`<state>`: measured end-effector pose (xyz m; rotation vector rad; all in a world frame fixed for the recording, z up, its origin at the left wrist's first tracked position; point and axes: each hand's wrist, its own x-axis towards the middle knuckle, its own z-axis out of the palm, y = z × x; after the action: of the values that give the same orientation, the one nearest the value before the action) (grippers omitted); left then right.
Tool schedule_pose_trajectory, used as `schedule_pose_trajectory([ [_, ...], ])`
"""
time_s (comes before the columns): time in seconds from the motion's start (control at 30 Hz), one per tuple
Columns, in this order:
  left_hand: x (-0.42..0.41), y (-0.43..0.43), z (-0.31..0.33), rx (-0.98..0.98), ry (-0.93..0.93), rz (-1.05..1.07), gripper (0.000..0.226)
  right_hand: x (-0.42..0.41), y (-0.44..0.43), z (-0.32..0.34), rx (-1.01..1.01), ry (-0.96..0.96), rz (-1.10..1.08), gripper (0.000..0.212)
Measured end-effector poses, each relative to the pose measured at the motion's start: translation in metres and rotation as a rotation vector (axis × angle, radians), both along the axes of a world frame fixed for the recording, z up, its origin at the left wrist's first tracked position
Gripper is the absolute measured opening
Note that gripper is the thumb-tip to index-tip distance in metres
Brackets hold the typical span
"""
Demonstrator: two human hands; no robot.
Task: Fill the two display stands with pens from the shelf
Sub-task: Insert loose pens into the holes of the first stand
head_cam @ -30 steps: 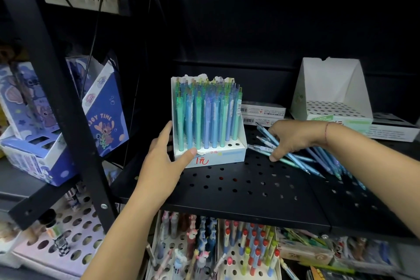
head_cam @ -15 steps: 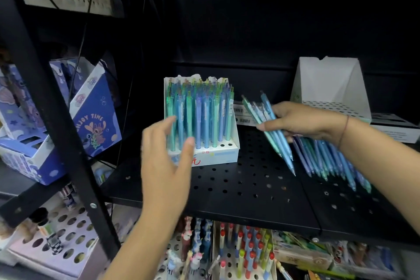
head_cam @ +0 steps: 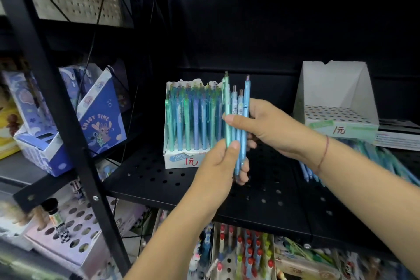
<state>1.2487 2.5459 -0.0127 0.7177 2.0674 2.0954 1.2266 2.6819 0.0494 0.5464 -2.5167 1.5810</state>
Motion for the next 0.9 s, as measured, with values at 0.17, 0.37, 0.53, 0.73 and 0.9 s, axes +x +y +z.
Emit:
schedule_pose_trajectory([
  [0.17, -0.003, -0.005, -0.002, -0.002, 0.053, 0.133, 0.031, -0.005, -0.008, 0.003, -0.017, -0.039, 0.012, 0.023],
  [0.37, -0.016, -0.023, -0.006, 0.053, 0.114, 0.314, 0.027, -0.015, -0.006, 0.016, -0.136, 0.066, -0.199, 0.017],
  [0.53, -0.027, -0.035, -0.011, 0.026, 0.139, 0.353, 0.027, -0.026, -0.012, 0.006, 0.062, 0.248, -0.395, 0.062],
  [0.73, -0.030, -0.040, -0.016, -0.009, 0.162, 0.284, 0.027, -0.030, -0.022, -0.016, 0.192, 0.341, -0.453, 0.092],
  [0.9, -0.032, -0.042, -0.019, 0.002, 0.133, 0.239, 0.027, -0.032, -0.022, -0.024, 0.216, 0.340, -0.459, 0.096],
])
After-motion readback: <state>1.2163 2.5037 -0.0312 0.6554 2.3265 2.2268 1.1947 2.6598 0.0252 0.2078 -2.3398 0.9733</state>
